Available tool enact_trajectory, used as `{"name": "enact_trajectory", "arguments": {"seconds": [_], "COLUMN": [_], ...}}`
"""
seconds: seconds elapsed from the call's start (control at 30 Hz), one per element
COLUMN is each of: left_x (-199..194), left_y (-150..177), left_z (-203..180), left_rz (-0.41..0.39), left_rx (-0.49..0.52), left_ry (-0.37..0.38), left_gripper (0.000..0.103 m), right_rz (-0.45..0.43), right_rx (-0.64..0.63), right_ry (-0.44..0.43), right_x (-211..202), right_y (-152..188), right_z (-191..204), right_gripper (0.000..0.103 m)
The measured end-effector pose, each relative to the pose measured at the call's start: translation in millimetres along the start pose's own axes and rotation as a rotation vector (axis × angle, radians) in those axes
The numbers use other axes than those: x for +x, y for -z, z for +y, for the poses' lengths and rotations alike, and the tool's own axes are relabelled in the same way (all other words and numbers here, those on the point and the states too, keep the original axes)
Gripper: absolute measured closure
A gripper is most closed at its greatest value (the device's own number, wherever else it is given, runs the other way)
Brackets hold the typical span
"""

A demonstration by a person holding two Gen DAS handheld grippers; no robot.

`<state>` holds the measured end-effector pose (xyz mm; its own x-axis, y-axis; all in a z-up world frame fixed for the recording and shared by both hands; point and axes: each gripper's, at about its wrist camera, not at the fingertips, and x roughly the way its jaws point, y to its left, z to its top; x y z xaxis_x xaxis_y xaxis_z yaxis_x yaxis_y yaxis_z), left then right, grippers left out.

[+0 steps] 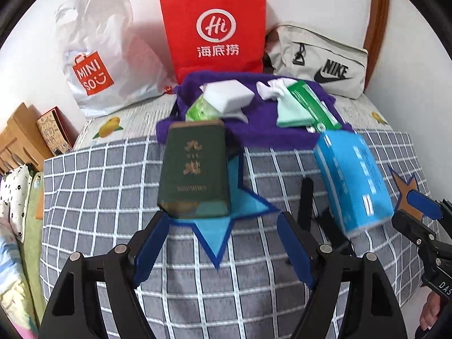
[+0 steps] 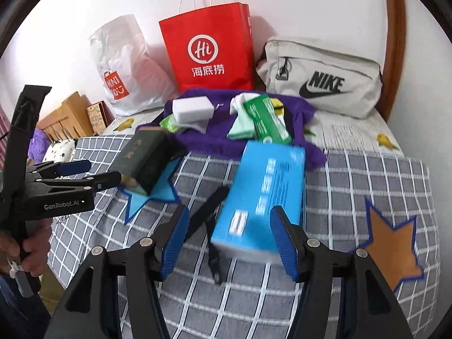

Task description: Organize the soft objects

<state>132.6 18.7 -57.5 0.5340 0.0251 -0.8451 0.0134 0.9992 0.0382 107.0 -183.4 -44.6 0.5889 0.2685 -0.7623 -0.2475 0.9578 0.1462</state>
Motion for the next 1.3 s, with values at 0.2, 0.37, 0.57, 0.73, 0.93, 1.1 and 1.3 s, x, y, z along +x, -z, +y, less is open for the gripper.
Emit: {"name": "enact_trajectory", "arguments": {"seconds": [0.2,0.37,0.57,0.73,0.93,1.1,1.3], "left_x": [0.5,6.7,15.3,27.8,40.4,50.1,51.4], "left_y": [22.5,34.6,45.6,53.4,59.7,62.9,59.2], "left_z": [-4.0,-7.3,-5.8,-7.7,-3.1,0.2,-10.0], "left_rz": [0.019,0.035,0.057,0.075,0.096,0.11,0.087], "left_rx": [-0.002,-0.001,-0.023,-0.015,-0.024,-0.032,0.0], "left_ry": [0.014,0.026,0.066,0.084,0.1,0.103,0.153], "left_gripper": [0.026,0.026,0.026,0.026,0.026,0.026,0.026], "right_rz": [-0.002,0.016,0.073,0.088,0.12,0.087,0.085], "right_rx": [-0.001,-0.023,-0.037,-0.049,-0.035,-0.06,-0.062], "right_ry": [-0.023,-0.062,-0.084,-0.084,-0.084,-0.067,-0.075], "right_x": [-10.5,-4.9,28.3,49.1,72.4,78.0,66.8], "right_y": [28.5,44.4,59.0,62.4,66.5,67.6,71.0], "right_z": [0.4,4.3,10.5,14.2,12.2,14.5,11.7], "right_gripper": [0.044,0.044,0.047,0.054,0.072,0.095,0.098]}}
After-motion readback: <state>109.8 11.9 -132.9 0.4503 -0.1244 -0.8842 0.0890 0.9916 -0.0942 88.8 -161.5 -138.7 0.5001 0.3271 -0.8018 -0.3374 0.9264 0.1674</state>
